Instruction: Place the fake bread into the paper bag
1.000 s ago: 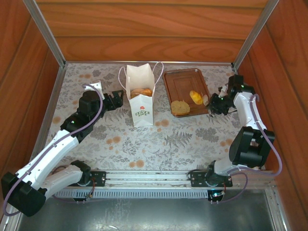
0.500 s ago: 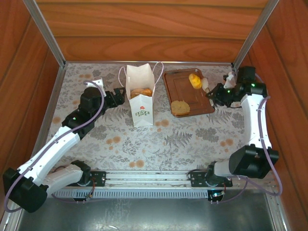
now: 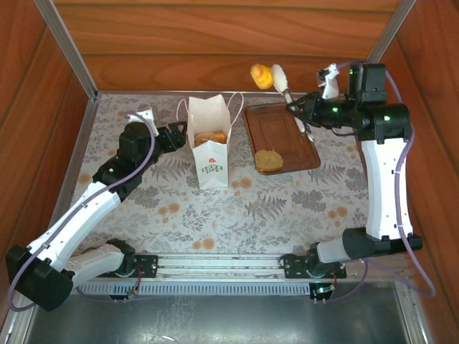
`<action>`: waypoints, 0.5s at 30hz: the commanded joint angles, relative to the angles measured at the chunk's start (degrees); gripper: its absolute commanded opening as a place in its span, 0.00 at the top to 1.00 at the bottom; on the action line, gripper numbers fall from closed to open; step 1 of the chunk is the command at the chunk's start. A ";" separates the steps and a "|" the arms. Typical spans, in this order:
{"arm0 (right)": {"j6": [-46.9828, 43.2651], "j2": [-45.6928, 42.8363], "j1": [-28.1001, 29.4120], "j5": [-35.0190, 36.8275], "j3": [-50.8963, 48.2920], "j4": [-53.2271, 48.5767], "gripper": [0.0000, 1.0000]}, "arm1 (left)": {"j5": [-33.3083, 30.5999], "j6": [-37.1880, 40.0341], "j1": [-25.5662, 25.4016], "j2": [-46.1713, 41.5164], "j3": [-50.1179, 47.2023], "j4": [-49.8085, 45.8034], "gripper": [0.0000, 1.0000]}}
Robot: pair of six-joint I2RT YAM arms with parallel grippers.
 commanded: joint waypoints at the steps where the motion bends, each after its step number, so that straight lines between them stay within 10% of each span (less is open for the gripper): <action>1: 3.18 1.91 4.65 -1.29 2.20 2.19 0.83 | -0.16 -1.26 0.80 0.29 1.22 0.73 0.28; 15: 5.74 8.27 19.40 3.40 -6.87 10.21 0.83 | -0.70 -2.05 2.34 0.00 0.37 1.43 0.79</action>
